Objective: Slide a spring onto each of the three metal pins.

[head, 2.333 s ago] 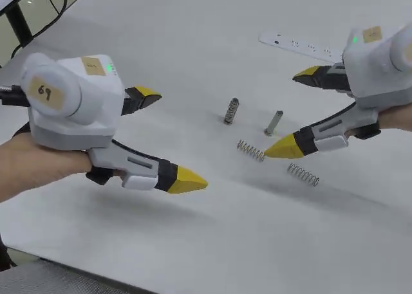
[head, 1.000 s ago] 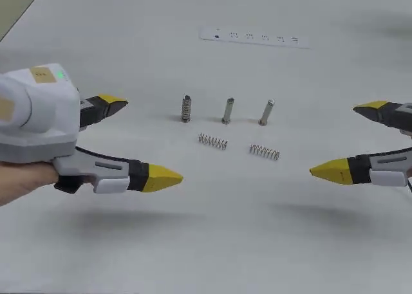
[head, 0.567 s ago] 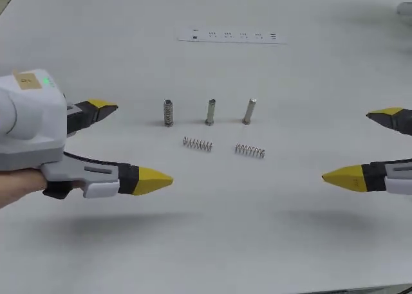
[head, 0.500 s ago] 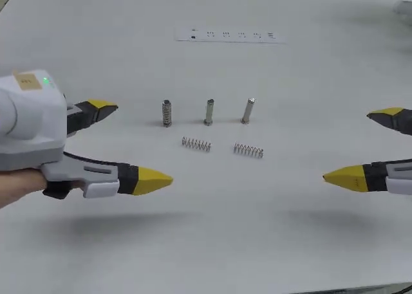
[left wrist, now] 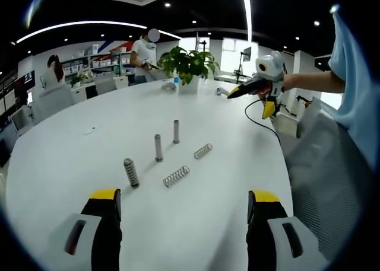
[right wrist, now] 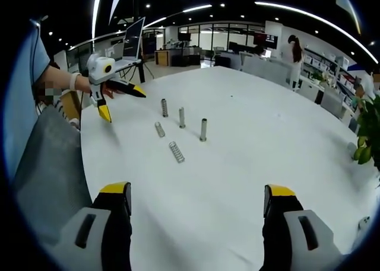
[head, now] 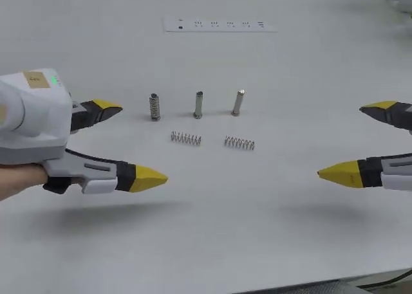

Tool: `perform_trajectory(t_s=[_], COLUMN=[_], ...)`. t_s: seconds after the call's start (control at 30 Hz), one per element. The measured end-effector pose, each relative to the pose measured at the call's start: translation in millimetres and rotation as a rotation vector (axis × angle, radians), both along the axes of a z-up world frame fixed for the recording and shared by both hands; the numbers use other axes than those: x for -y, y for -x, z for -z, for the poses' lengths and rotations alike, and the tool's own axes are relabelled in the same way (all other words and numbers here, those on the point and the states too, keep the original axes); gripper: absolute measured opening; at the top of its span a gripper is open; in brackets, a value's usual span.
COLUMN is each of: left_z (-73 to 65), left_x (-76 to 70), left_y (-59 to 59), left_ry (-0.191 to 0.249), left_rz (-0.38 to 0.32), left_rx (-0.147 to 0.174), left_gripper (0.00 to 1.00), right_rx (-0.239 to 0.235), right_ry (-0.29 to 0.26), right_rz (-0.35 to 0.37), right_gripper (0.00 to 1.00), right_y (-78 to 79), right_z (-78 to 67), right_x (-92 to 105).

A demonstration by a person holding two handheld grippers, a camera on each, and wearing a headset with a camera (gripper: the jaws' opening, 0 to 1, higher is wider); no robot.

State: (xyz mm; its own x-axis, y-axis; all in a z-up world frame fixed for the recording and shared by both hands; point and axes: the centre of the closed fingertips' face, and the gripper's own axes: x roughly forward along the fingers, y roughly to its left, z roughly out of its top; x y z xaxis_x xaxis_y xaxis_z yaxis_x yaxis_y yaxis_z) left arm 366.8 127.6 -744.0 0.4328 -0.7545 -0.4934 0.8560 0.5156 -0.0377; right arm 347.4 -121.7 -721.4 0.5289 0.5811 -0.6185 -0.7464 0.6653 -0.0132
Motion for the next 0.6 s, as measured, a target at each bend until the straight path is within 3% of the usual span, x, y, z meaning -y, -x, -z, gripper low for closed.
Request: perform_trajectory(t_s=[0.23,0.6], left_z=[10.0,21.7], left_x=[8.7,22.5], left_y=[-4.9,-15.6], left_ry=[-0.044,-0.093], left_rz=[0.064,0.139], left_rx=[0.004,0.015], left_gripper=[0.79,0.58], right_rx=[-0.011,-0.033], right_ry=[0.002,0.008], right_rz=[-0.007,-0.019], right_gripper=[0.9,0.88], right_y=[3.8,6.7], right_z=[4.5,11.5], right_x=[-0.5,-0.4])
